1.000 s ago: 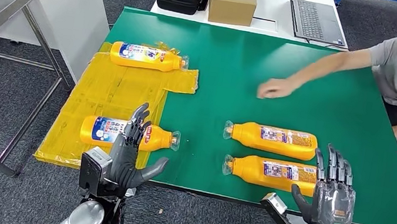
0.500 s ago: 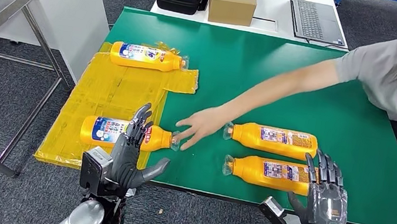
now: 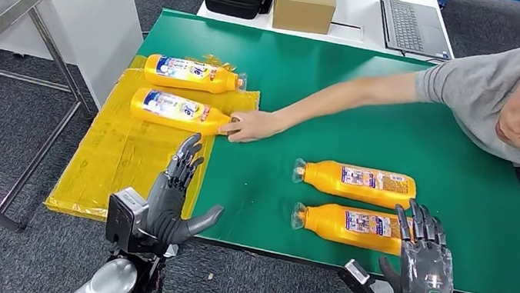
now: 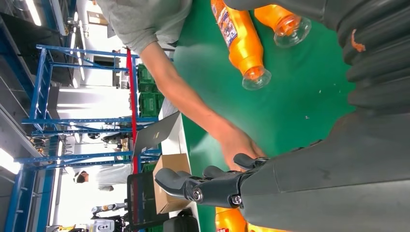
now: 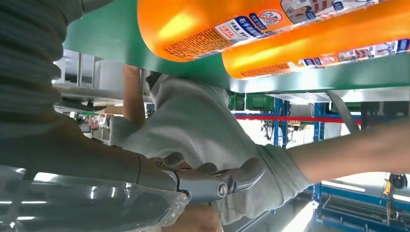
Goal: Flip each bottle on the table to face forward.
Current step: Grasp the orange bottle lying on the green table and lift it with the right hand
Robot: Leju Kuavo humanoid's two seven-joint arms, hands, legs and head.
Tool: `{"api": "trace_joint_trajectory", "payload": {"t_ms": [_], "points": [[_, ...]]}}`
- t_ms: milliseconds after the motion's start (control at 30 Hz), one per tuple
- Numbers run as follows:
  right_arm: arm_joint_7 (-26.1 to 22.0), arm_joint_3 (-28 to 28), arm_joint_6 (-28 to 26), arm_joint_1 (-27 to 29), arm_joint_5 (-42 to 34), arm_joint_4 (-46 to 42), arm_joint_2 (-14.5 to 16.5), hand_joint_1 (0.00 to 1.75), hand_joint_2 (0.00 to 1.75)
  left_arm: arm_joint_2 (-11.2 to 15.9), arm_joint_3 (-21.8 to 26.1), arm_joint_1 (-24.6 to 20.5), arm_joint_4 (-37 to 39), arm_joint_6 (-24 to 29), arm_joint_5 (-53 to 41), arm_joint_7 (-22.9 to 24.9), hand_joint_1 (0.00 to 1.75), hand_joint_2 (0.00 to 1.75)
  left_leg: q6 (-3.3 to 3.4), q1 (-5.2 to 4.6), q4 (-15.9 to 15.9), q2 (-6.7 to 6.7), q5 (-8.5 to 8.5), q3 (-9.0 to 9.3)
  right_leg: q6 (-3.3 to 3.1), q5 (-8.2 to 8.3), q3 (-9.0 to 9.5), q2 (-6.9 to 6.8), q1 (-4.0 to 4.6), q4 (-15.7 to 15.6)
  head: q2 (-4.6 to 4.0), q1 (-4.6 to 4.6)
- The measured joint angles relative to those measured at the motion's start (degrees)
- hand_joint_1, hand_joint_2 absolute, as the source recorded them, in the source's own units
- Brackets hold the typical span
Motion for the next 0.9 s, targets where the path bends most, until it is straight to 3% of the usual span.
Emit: {"api": "trace_joint_trajectory", "payload": {"t_ms": [533, 900], "points": [[-5.9, 0.1, -1.4, -4.7, -6.6, 9.4, 0.7, 0.00, 1.75, 0.0, -0.7, -1.1, 0.9, 0.8, 0.4, -0.7, 0.00, 1.75, 0.00, 0.00, 0.0, 0.00, 0.01, 0.00, 0.00, 0.00, 0.00, 0.00, 0.00, 0.0, 0.00, -0.01], [-8.7, 1.3, -3.5, -7.8, -9.3, 17.4, -0.9, 0.00, 1.75, -0.1, -2.3, -3.0, 2.3, 1.7, 3.3, -1.0, 0.00, 1.75, 0.01, 0.00, 0.0, -0.01, 0.02, 0.00, 0.01, 0.01, 0.01, -0.01, 0.00, 0.0, 0.00, -0.01]]}}
